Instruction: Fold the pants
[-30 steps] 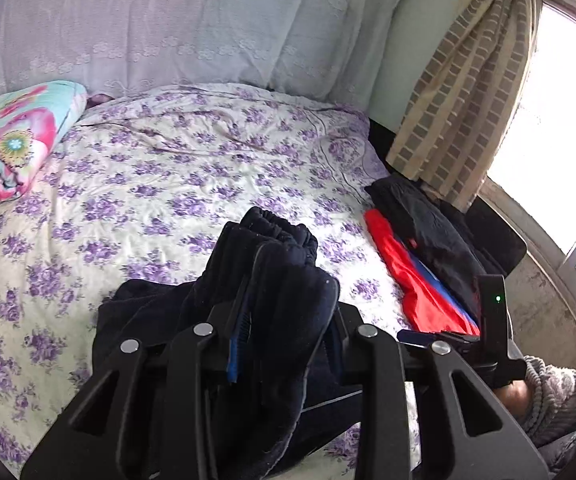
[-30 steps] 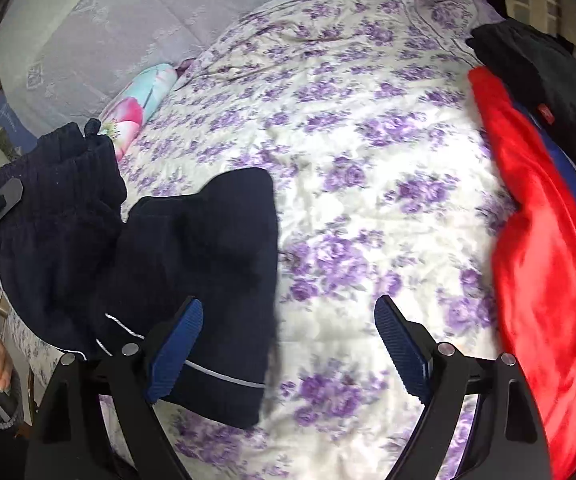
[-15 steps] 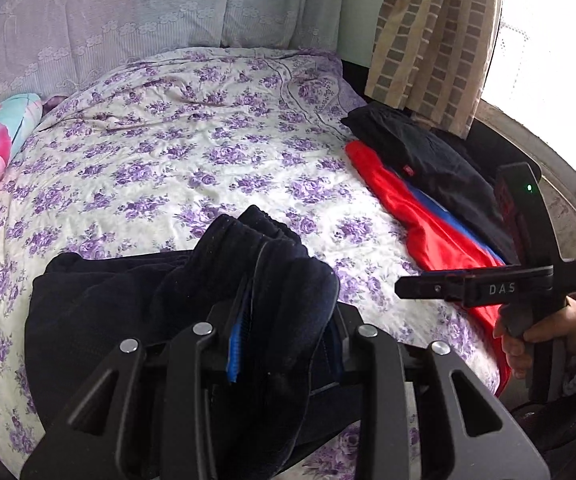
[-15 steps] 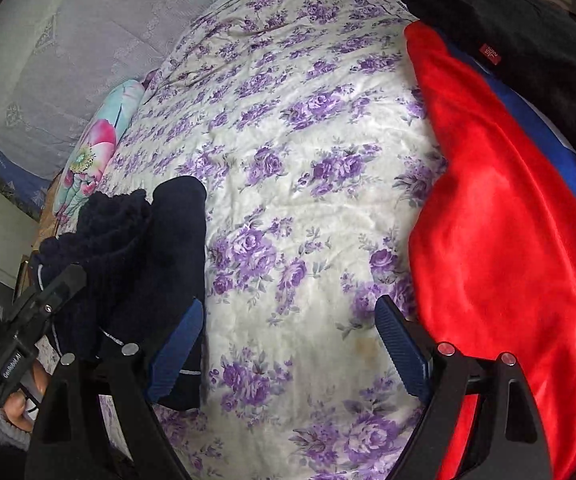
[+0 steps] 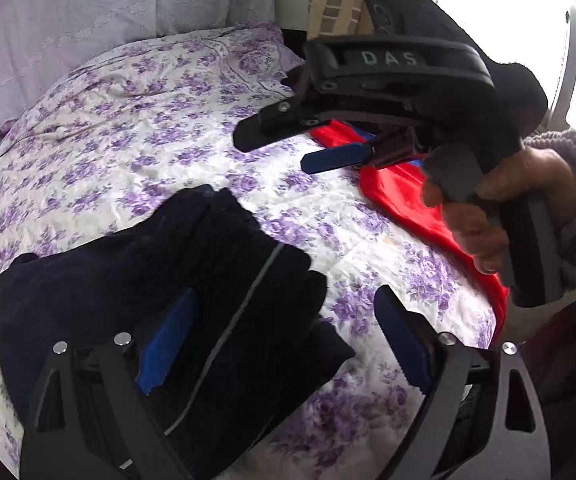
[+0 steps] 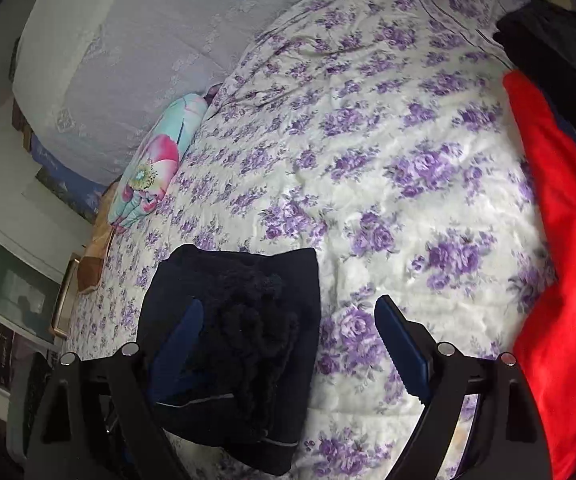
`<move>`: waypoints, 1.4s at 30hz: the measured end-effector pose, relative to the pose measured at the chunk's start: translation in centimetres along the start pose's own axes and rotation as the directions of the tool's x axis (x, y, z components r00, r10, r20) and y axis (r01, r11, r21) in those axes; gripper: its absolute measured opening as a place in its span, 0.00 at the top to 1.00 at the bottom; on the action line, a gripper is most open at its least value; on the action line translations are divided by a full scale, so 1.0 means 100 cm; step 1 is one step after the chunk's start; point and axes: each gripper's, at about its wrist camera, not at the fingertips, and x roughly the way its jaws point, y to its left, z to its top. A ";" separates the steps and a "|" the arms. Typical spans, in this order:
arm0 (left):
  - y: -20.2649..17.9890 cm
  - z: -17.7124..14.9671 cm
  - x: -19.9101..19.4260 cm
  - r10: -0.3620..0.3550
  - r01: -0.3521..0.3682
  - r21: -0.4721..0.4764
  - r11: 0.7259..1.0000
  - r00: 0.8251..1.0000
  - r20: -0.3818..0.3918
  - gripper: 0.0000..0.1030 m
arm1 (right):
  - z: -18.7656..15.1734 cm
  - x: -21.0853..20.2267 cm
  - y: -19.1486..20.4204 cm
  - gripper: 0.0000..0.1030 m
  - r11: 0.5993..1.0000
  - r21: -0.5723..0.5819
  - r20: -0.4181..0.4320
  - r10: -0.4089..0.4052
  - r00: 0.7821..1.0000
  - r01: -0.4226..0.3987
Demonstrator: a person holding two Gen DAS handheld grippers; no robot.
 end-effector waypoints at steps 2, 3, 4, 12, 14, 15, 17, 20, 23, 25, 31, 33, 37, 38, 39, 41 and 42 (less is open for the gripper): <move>0.019 -0.002 -0.020 0.039 -0.039 -0.053 0.998 0.999 0.008 0.15 | 0.005 0.007 0.019 0.15 0.996 -0.076 -0.001 -0.041 0.999 0.041; 0.029 -0.004 -0.029 0.056 -0.055 -0.083 0.995 0.998 0.009 0.15 | 0.007 0.012 0.030 0.15 0.990 -0.122 0.004 -0.065 0.998 0.065; 0.040 -0.007 -0.035 0.064 -0.063 -0.115 0.991 0.998 0.001 0.14 | 0.008 0.017 0.038 0.15 0.983 -0.161 0.009 -0.091 0.996 0.091; 0.086 -0.054 -0.025 -0.002 -0.036 -0.182 0.983 0.978 -0.208 0.12 | -0.006 0.079 0.010 0.05 0.919 -0.223 -0.041 -0.342 0.939 0.325; 0.081 -0.052 -0.028 0.023 -0.052 -0.121 0.991 0.973 -0.230 0.12 | -0.006 0.071 0.023 0.05 0.900 -0.260 0.000 -0.362 0.932 0.349; 0.077 -0.051 -0.034 0.044 -0.065 -0.088 0.994 0.974 -0.220 0.12 | -0.007 0.063 0.030 0.05 0.893 -0.277 0.033 -0.359 0.933 0.354; 0.077 -0.048 -0.050 0.068 -0.081 -0.067 0.994 0.982 -0.175 0.12 | -0.010 0.037 0.048 0.05 0.903 -0.293 0.088 -0.302 0.949 0.314; 0.096 -0.040 -0.071 0.091 -0.103 -0.126 0.987 0.991 -0.098 0.11 | -0.026 0.003 0.079 0.05 0.895 -0.368 0.145 -0.212 0.966 0.251; 0.130 -0.028 -0.068 0.123 -0.143 -0.244 0.959 0.988 -0.095 0.09 | -0.052 0.004 0.100 0.05 0.823 -0.477 0.136 -0.277 0.951 0.308; 0.152 -0.018 -0.059 0.133 -0.156 -0.301 0.941 0.987 -0.095 0.09 | -0.068 0.014 0.097 0.05 0.784 -0.503 0.121 -0.353 0.928 0.364; 0.192 -0.022 0.019 0.205 -0.295 -0.283 0.913 0.929 -0.307 0.04 | -0.099 0.038 0.030 0.04 0.911 -0.244 -0.038 -0.352 0.935 0.333; 0.202 -0.032 0.021 0.149 -0.253 -0.363 0.897 0.945 -0.290 0.04 | -0.099 0.038 0.029 0.04 0.917 -0.229 -0.045 -0.346 0.937 0.328; 0.212 -0.035 0.001 0.124 -0.242 -0.456 0.856 0.954 -0.273 0.05 | -0.090 0.021 0.059 0.04 0.873 -0.331 0.035 -0.367 0.929 0.358; 0.210 -0.033 -0.011 0.150 -0.252 -0.452 0.856 0.957 -0.249 0.05 | -0.085 0.011 0.071 0.04 0.867 -0.357 0.080 -0.343 0.936 0.348; 0.207 -0.031 -0.024 0.168 -0.250 -0.450 0.857 0.962 -0.215 0.05 | -0.080 0.001 0.083 0.04 0.866 -0.382 0.122 -0.298 0.947 0.322; 0.203 -0.027 -0.045 0.163 -0.214 -0.456 0.864 0.975 -0.148 0.05 | -0.069 -0.013 0.107 0.04 0.866 -0.430 0.181 -0.194 0.964 0.255; 0.199 -0.026 -0.053 0.159 -0.196 -0.457 0.867 0.980 -0.119 0.05 | -0.064 -0.012 0.116 0.04 0.865 -0.451 0.174 -0.154 0.973 0.218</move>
